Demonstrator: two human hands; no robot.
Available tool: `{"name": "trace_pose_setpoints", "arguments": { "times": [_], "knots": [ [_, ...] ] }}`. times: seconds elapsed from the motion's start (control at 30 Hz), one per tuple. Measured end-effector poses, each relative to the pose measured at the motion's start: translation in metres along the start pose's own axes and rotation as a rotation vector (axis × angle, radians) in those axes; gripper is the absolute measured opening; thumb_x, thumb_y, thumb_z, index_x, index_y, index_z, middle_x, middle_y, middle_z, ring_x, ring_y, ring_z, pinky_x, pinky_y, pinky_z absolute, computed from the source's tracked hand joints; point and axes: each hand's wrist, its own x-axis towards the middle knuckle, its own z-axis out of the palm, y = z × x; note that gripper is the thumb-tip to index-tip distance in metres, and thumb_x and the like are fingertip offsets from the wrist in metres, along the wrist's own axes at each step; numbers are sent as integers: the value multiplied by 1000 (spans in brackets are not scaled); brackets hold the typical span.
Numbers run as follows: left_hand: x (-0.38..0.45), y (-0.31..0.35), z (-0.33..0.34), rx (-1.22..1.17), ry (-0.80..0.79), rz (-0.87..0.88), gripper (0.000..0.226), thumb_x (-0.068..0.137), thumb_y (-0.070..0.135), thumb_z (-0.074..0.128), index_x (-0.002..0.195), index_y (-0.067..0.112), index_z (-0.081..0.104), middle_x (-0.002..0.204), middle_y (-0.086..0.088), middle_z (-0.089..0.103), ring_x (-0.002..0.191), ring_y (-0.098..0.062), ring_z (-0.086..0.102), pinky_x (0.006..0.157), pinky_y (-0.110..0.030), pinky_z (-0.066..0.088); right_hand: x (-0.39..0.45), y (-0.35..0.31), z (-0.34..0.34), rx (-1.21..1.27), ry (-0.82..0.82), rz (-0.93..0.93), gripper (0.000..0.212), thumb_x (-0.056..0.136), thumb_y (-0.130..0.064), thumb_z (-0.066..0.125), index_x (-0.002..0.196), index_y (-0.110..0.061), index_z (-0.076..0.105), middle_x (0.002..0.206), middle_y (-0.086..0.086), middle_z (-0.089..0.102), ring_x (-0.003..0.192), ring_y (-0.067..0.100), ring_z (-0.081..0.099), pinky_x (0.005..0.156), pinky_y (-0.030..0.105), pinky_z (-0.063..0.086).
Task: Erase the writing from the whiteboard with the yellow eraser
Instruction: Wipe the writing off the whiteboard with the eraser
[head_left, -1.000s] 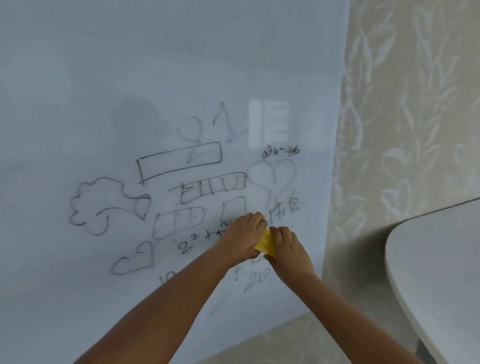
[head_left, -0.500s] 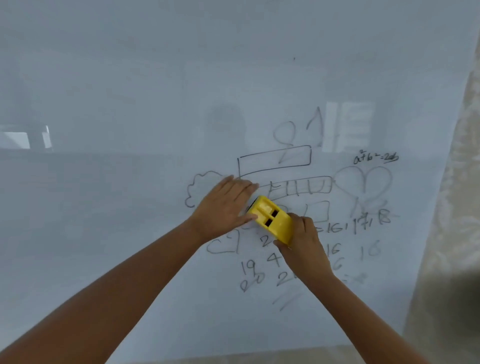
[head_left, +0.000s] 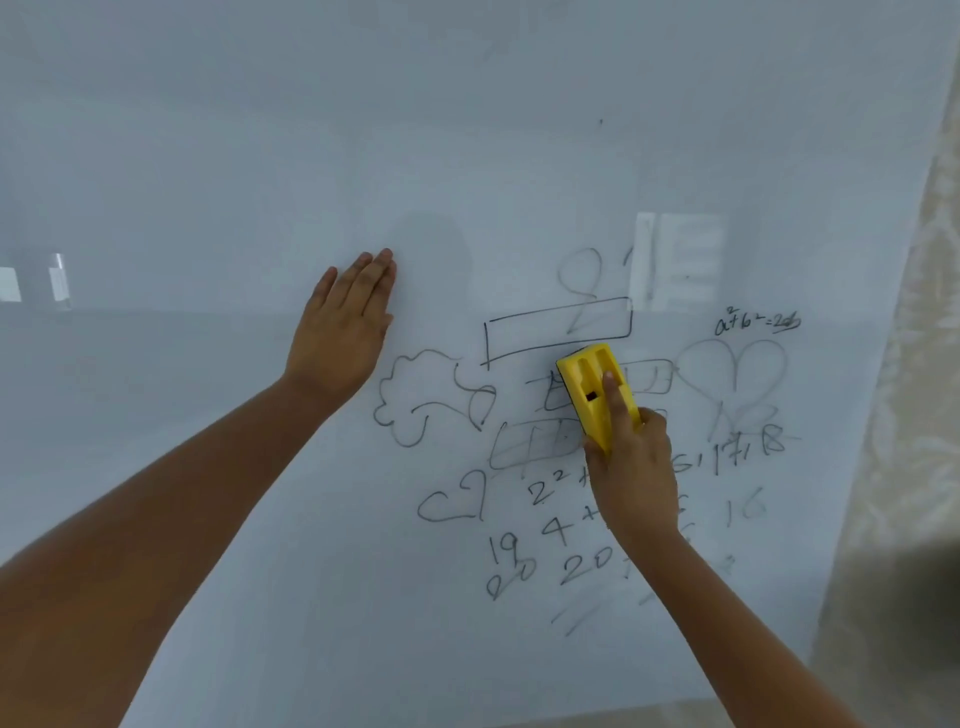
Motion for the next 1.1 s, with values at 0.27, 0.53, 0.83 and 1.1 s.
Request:
{"name": "trace_pose_setpoints", "arguments": {
  "times": [0.27,0.53,0.83,1.1],
  "knots": [
    [-6,-1,31,19,165,1,53,97,26,45,140,-4,39,146,-18,41,135,-32,36,110,-51,26,-25,-73,68,-56,-71,-105,80,77,-21,73,142,-32,27,108,18,54,87,31,54,68,41,53],
    [-7,-19,38,39,248,107,48,100,23,32,141,0,39,147,-14,41,135,-27,37,112,-43,23,-21,-37,68,-86,169,10,80,74,-8,75,139,-32,34,111,25,53,94,40,52,73,49,52],
    [-7,-19,40,15,257,113,45,99,16,33,141,0,39,147,-15,40,136,-28,35,113,-43,22,-42,-64,85,-198,30,-177,79,74,-18,77,137,-34,33,111,22,59,92,38,57,78,48,51],
    [-9,-19,42,-6,268,108,45,99,13,30,141,-1,38,148,-15,39,137,-27,34,115,-39,17,21,-104,70,-155,209,-58,74,80,-19,70,141,-33,31,114,24,54,94,40,53,79,51,46]
  ]
}}
